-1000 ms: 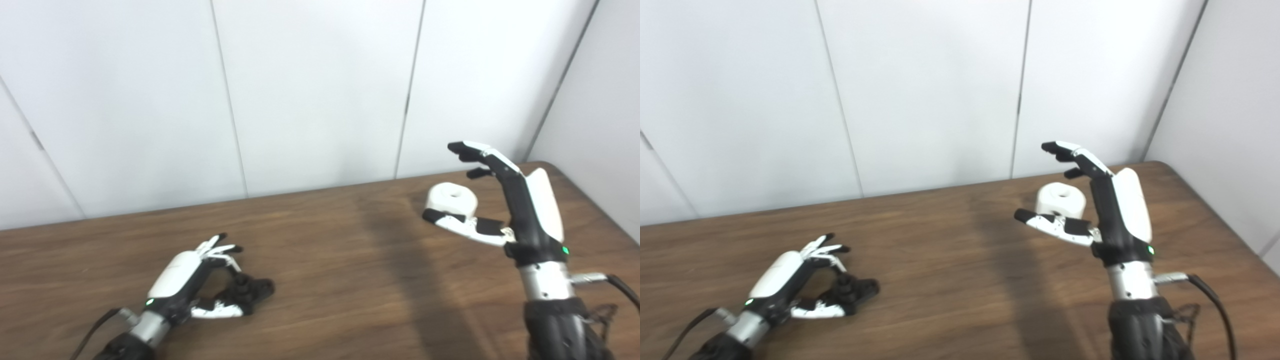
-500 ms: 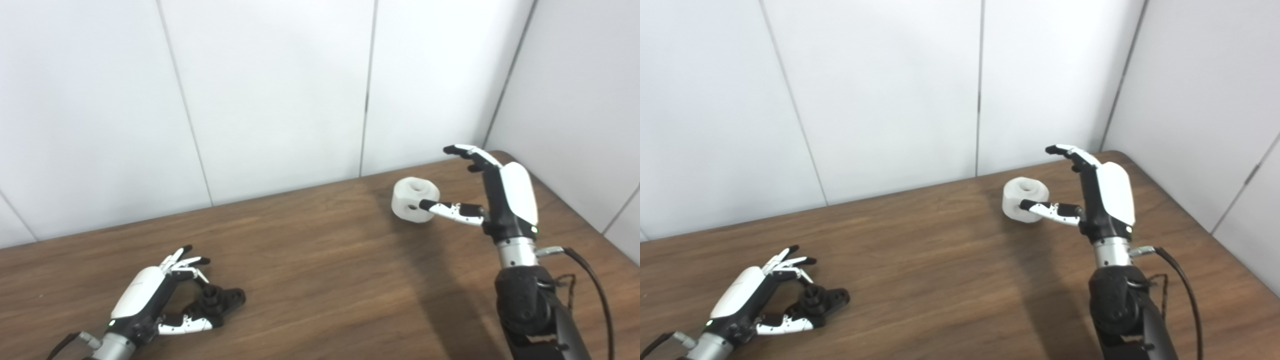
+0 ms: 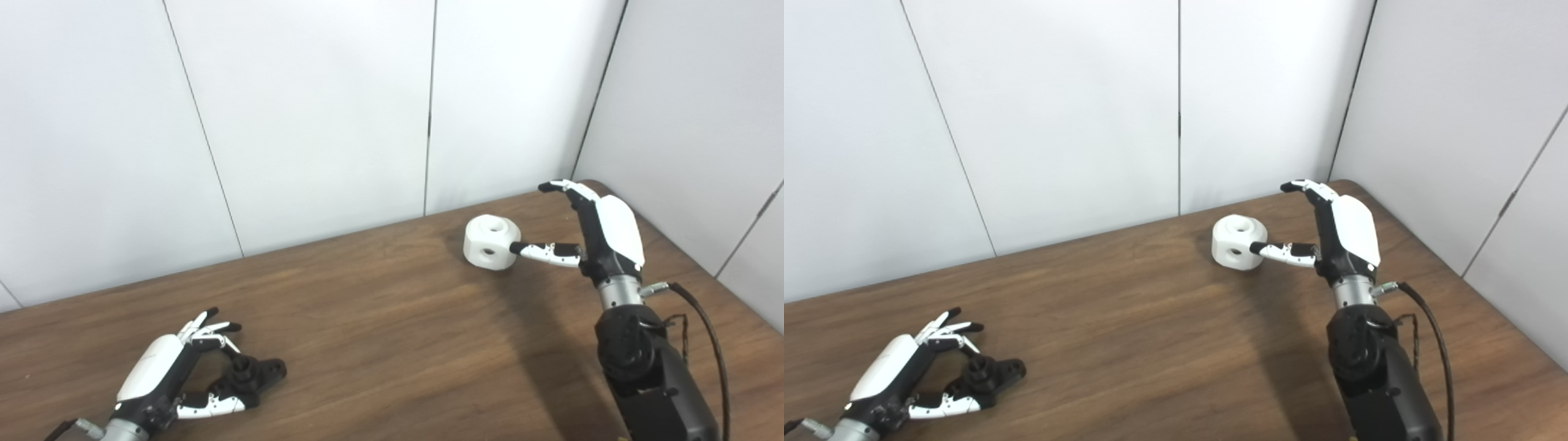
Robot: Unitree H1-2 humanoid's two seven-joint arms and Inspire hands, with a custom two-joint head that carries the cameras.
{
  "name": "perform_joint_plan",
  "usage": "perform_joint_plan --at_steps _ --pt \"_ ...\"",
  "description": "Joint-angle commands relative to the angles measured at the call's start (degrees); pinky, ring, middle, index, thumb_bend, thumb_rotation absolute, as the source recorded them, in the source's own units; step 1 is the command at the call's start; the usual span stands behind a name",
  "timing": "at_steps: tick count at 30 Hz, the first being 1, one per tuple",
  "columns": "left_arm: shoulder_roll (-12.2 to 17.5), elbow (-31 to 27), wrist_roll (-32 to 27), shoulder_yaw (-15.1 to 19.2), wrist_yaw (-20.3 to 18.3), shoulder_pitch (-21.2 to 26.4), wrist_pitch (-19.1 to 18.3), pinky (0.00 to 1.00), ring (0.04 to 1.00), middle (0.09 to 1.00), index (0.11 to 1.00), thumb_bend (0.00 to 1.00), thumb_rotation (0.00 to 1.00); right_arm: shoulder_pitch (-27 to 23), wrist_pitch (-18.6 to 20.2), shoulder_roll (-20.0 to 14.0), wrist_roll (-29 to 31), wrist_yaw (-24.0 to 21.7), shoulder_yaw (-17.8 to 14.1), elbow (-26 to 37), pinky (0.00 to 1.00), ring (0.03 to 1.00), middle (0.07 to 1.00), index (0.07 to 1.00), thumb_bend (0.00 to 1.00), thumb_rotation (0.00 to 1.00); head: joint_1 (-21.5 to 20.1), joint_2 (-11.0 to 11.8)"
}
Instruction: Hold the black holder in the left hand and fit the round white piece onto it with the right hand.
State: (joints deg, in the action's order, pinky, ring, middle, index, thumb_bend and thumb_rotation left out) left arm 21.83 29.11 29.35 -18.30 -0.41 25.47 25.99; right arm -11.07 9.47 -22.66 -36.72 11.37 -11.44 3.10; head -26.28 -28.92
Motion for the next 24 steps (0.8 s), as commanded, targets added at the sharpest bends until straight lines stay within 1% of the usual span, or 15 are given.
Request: perform_joint_plan --at_steps 1,2,3,5,8,13,15,18,21,24 --pt "1.68 -0.33 0.57 0.15 -1.25 -0.02 -0.21 1.00 1.000 0.838 0.483 0.52 0.04 -2.84 0.23 -2.70 -0.27 -0.02 -0.15 0.06 0.76 0.914 0.863 0.777 0.77 0.40 -0.06 -0.04" --pt "1.68 -0.39 0.44 0.19 -1.32 -0.04 -0.23 1.00 1.000 0.836 0.483 0.52 0.04 -2.95 0.35 -3.00 -0.14 -0.12 0.04 -0.27 0.77 0.933 0.879 0.787 0.78 0.41 -0.11 -0.08" --pt "1.73 -0.23 0.43 0.18 -1.24 0.00 -0.03 1.00 1.000 0.836 0.483 0.52 0.04 -3.03 0.68 -3.26 -0.02 -0.45 0.24 -0.51 0.77 0.933 0.879 0.787 0.78 0.41 -0.17 0.05" --pt "1.81 0.14 0.43 0.13 -0.95 0.07 0.44 1.00 0.997 0.834 0.483 0.52 0.04 -3.26 2.07 -3.67 0.25 -1.75 0.65 -0.60 0.80 0.960 0.900 0.802 0.79 0.45 -0.26 0.02" --pt "1.92 0.05 0.34 0.16 -1.02 0.06 0.53 1.00 0.997 0.833 0.483 0.52 0.04 -3.68 3.85 -4.15 0.83 -3.60 1.20 -0.87 0.82 0.987 0.923 0.818 0.82 0.50 -0.55 0.02" --pt "2.05 -0.02 0.15 0.26 -1.14 0.05 0.62 1.00 0.994 0.830 0.483 0.52 0.04 -4.59 5.92 -4.62 1.48 -5.83 2.41 -1.55 0.82 1.000 0.942 0.839 0.88 0.56 -0.72 0.18" --pt "2.16 0.24 0.34 0.10 -0.92 0.16 0.73 1.00 0.993 0.828 0.483 0.52 0.04 -5.07 6.14 -4.68 1.90 -6.27 2.78 -1.99 0.82 1.000 0.943 0.838 0.89 0.57 -0.86 0.24" --pt "2.24 0.09 0.34 0.14 -1.29 0.19 0.59 1.00 0.994 0.830 0.483 0.52 0.04 -6.03 6.41 -4.91 2.01 -6.60 3.38 -3.07 0.86 1.000 0.946 0.836 0.91 0.59 -0.90 0.24" --pt "2.21 -0.17 0.31 0.27 -1.56 0.16 0.35 1.00 0.993 0.830 0.483 0.52 0.04 -7.02 6.55 -5.17 2.42 -6.79 3.90 -4.18 0.90 1.000 0.949 0.832 0.91 0.57 -0.92 0.33" --pt "2.21 -0.36 -0.17 0.35 -1.70 0.08 0.57 1.00 0.991 0.829 0.483 0.52 0.04 -8.02 6.24 -5.11 3.59 -6.60 4.03 -5.79 0.89 1.000 0.949 0.827 0.91 0.54 -0.92 0.33"
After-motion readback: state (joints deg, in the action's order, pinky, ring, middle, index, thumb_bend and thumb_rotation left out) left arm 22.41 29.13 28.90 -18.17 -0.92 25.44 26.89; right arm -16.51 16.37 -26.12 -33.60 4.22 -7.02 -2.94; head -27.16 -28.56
